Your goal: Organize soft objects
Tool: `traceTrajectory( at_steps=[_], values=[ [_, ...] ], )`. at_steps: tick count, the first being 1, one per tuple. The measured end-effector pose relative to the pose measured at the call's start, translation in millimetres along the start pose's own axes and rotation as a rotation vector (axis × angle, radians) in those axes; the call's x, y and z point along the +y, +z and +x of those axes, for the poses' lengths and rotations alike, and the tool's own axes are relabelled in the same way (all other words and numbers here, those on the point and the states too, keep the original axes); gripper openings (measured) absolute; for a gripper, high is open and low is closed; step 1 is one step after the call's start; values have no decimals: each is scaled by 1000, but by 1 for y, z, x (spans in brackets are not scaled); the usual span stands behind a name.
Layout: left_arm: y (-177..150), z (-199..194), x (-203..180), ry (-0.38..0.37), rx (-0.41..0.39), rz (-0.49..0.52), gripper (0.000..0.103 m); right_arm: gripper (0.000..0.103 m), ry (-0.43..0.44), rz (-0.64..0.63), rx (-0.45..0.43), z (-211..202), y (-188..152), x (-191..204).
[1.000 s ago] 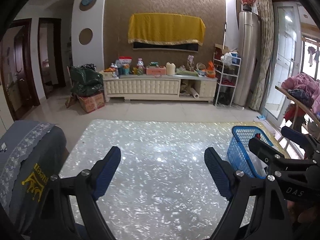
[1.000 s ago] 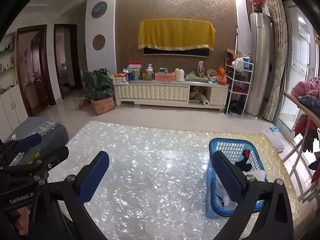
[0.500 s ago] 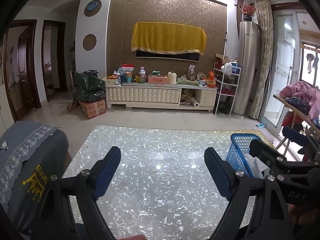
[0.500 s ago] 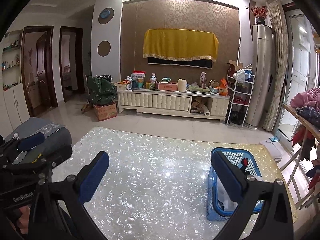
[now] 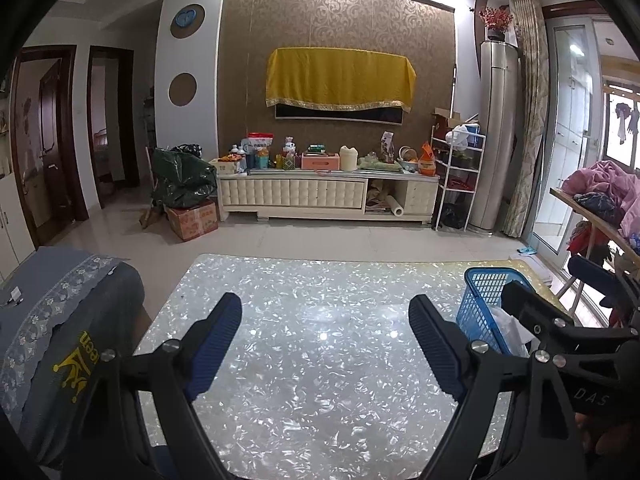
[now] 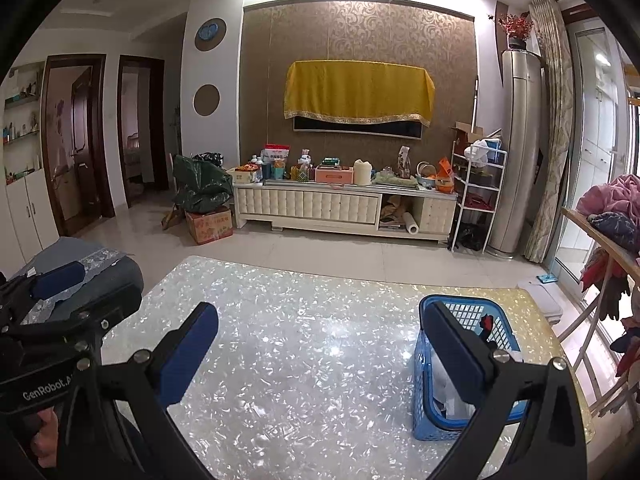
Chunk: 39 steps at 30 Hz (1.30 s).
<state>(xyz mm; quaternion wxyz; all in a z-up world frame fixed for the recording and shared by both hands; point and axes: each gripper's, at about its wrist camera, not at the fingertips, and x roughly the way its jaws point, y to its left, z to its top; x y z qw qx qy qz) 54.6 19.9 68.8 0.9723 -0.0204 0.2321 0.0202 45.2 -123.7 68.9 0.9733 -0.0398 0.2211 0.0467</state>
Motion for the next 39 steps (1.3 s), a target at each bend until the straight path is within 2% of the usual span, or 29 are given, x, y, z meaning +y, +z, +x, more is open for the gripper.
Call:
traceTrajectory(
  at_steps=[39],
  values=[
    [0, -10, -3, -22, 4, 4, 84, 102, -27, 4, 10, -7, 1, 3]
  ],
)
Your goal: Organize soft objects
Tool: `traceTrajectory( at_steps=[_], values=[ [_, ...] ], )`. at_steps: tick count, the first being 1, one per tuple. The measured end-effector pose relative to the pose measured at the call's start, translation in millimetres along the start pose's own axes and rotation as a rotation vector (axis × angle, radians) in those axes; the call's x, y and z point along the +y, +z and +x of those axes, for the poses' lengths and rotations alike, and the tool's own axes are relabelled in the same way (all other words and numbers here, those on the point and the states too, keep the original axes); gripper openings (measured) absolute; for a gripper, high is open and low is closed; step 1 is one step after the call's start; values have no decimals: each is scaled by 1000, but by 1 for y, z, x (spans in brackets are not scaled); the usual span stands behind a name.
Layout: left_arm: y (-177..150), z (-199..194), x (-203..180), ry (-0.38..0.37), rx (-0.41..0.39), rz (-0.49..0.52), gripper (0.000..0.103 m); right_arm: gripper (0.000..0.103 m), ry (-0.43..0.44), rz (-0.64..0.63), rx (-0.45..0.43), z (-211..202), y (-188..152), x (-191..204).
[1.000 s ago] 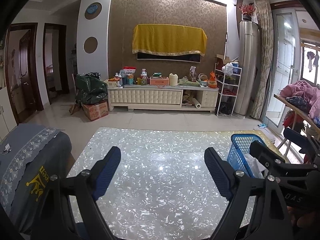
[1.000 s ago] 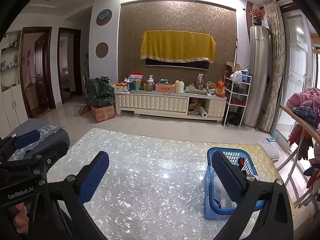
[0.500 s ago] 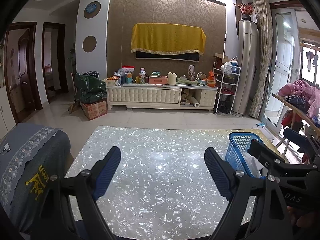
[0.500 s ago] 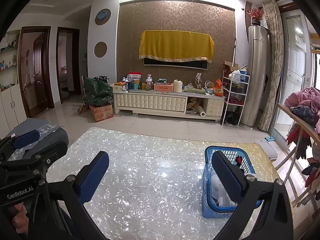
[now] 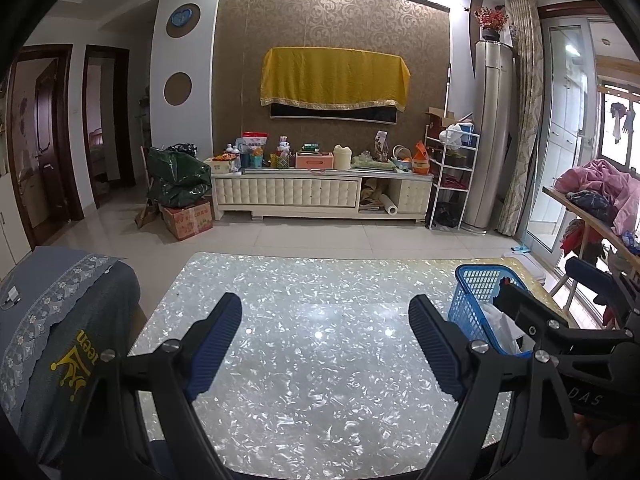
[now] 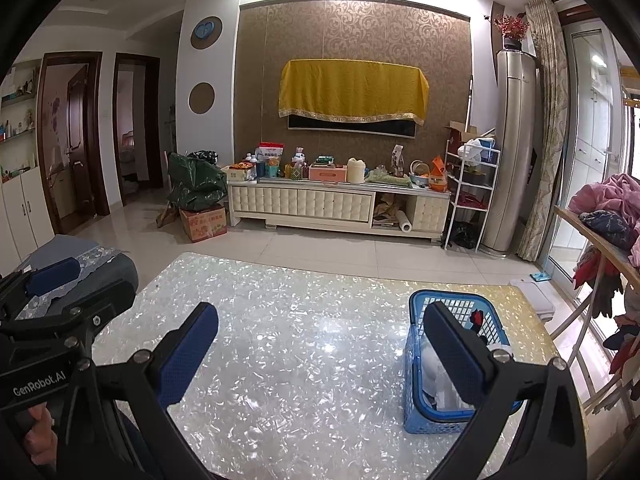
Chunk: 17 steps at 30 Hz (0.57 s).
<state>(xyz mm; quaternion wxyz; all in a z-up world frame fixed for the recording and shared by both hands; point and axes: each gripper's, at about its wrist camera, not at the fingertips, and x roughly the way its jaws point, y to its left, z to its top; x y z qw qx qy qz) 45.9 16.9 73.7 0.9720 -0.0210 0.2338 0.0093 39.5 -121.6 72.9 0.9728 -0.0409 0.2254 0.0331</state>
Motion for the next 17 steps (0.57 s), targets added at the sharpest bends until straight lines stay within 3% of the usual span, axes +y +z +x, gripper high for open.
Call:
traceTrajectory(
  at_steps=[17],
  values=[
    [1, -2, -3, -18, 1, 0, 84, 102, -3, 9, 1, -4, -2, 0]
  ],
)
